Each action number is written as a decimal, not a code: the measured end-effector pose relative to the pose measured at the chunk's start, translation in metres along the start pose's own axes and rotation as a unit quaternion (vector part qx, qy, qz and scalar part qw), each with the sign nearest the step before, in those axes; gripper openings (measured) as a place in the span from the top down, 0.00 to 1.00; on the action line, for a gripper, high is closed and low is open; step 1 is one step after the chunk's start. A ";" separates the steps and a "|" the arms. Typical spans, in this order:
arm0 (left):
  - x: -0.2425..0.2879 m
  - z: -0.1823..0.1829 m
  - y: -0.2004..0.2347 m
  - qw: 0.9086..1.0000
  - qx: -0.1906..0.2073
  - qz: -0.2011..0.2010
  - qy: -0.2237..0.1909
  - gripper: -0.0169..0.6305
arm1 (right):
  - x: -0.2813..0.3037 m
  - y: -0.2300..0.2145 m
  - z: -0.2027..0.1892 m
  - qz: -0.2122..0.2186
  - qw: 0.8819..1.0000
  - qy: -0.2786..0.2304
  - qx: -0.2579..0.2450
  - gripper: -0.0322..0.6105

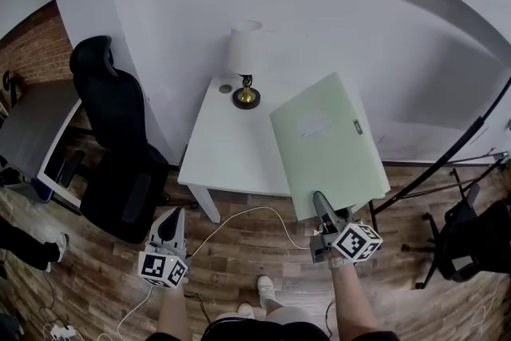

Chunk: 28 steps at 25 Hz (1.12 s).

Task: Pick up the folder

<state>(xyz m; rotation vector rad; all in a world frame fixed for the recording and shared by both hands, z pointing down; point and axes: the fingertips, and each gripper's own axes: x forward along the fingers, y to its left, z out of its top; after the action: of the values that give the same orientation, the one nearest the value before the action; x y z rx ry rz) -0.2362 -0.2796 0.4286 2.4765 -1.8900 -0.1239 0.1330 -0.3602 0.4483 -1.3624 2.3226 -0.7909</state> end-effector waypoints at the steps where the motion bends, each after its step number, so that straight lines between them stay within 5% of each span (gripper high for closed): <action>1: 0.000 0.003 -0.001 1.000 0.000 0.001 0.000 0.95 | -0.002 0.002 0.002 -0.001 1.000 0.000 -0.009 0.49; 28: -0.001 0.035 0.001 1.000 0.014 0.004 -0.017 0.95 | -0.028 0.021 0.044 -0.034 0.989 -0.016 -0.146 0.49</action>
<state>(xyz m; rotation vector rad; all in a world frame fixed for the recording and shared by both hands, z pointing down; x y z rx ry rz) -0.2404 -0.2781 0.3943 2.4997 -1.9283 -0.1433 0.1554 -0.3409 0.4007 -1.5679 2.4497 -0.4536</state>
